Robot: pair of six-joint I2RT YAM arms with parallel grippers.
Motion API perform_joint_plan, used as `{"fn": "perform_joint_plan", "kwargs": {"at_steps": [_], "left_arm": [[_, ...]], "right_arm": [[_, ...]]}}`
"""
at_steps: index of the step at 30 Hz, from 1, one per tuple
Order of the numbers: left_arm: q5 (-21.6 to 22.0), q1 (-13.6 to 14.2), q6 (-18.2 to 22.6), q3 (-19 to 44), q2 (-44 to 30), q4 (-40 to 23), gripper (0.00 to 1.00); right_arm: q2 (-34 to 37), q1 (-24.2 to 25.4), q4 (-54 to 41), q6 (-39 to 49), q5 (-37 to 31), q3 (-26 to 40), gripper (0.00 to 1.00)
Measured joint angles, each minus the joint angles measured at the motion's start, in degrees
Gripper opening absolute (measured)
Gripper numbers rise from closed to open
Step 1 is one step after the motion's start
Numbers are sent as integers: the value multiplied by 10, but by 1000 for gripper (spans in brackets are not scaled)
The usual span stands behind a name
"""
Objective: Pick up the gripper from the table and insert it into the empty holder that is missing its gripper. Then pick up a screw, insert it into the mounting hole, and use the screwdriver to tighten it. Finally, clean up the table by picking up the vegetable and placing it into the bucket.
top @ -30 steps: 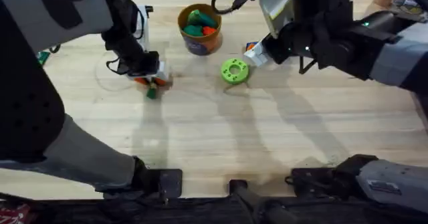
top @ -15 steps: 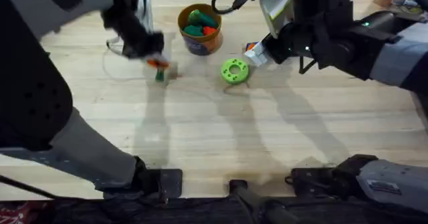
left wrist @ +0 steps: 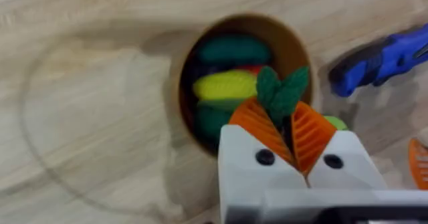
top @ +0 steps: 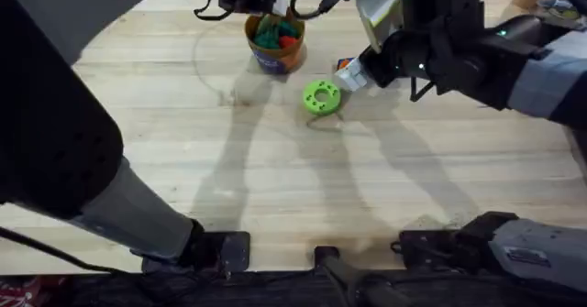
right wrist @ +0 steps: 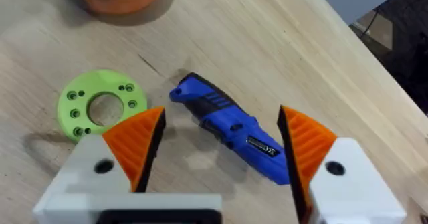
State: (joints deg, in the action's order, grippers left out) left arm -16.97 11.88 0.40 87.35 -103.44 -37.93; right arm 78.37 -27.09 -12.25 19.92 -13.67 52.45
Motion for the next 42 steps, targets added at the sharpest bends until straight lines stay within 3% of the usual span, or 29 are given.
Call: {"fn": "perform_joint_plan", "kwargs": {"at_steps": [6,9,11,18,26,36,42], "left_arm": [[1,0,-1,0,0,27,44],[1,0,-2,0,0,28,184],[1,0,-3,0,0,28,333],[0,0,-5,0,0,28,532],[1,0,-7,0,0,23,970],[1,0,-7,0,4,-12,999],[27,-10,-7,0,61,-83,999]], "right_arm": [[0,0,0,0,0,0,980],[0,0,0,0,0,0,980],[0,0,0,0,0,0,980],[0,0,0,0,0,0,980],[0,0,0,0,0,0,980],[0,0,0,0,0,0,980],[0,0,0,0,0,0,980]]}}
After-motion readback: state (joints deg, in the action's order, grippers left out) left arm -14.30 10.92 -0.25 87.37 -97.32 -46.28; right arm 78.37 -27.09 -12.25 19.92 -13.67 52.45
